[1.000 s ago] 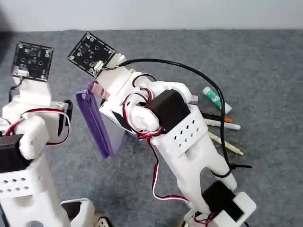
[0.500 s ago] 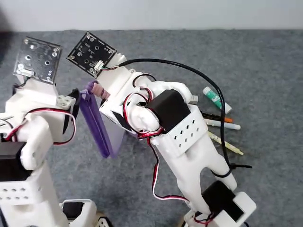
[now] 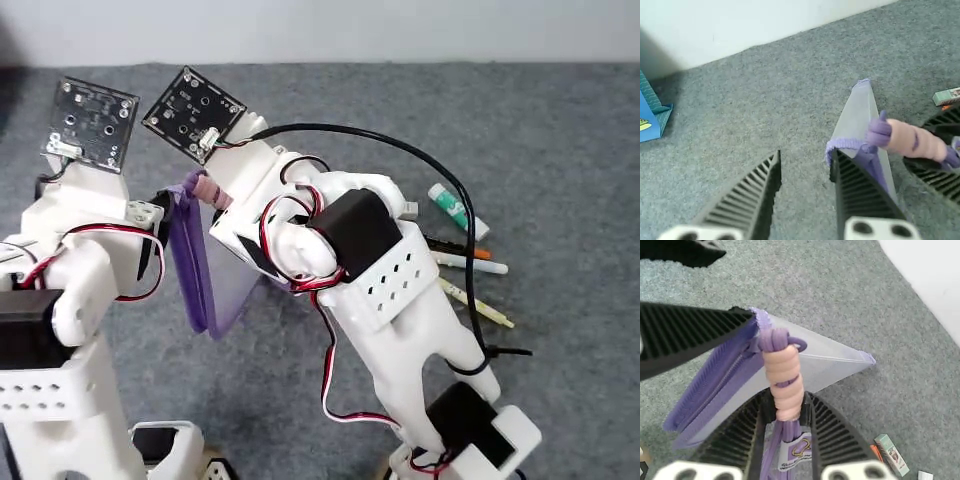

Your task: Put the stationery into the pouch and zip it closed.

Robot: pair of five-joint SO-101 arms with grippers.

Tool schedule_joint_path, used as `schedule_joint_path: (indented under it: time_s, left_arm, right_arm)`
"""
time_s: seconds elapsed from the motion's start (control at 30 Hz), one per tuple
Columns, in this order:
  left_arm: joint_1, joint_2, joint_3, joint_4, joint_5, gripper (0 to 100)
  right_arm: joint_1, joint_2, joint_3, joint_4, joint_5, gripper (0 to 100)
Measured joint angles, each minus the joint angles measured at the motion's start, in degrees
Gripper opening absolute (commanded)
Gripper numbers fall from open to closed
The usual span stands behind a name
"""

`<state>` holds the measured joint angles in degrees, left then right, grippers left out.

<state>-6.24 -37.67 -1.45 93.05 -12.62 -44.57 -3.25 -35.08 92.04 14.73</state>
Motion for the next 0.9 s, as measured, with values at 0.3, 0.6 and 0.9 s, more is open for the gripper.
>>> schedule_joint_path:
  time_s: [0.3, 0.6, 0.9]
  left_arm:
    - [0.26, -0.79, 6.95, -4.57, 0.35, 17]
    - [0.18, -0.88, 12.75, -12.48, 0.35, 16]
    - [0.18, -1.05, 16.97, -15.38, 0.35, 4]
  right_arm:
    - [0.00, 0.00, 0.00, 0.00, 0.00, 0.8]
    - [-1.23, 0.00, 0.00, 3.78, 0.00, 0.8]
    - [-2.46, 0.00, 0.00, 5.10, -0.09, 0.8]
